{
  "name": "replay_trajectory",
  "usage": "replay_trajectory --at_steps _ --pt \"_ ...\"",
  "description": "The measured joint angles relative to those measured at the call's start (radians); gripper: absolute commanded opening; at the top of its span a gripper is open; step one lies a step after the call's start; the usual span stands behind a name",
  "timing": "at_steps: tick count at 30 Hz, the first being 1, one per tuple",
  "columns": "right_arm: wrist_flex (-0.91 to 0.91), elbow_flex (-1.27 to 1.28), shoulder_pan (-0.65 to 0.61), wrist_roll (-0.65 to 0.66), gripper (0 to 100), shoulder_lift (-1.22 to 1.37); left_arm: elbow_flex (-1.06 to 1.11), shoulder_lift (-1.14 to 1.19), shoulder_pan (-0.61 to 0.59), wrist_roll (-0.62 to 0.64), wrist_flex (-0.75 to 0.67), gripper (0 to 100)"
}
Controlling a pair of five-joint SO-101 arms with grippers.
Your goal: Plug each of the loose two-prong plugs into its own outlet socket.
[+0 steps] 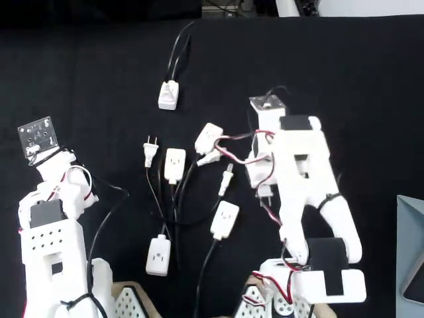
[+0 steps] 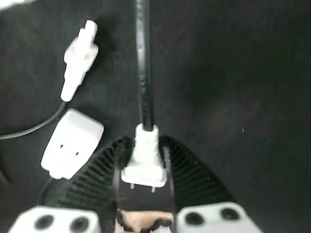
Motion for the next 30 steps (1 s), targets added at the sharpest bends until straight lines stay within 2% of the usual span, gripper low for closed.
replay_trajectory --at_steps 2,10,15,23,30 --pt "-0.009 0.000 0.000 0.000 20.3 0.000 0.000 0.000 0.000 0.000 0.000 3" --pt "0.112 -0.032 0.002 0.009 18.5 0.000 0.000 0.000 0.000 0.000 0.000 3" --pt "0.110 -0.015 0.002 0.009 18.5 0.000 0.000 0.000 0.000 0.000 0.000 3" --pt "-0.077 0.186 -0.046 0.006 18.5 0.000 0.000 0.000 0.000 0.000 0.000 3" --pt "-0.100 0.193 -0.060 0.006 18.5 0.000 0.000 0.000 0.000 0.000 0.000 3"
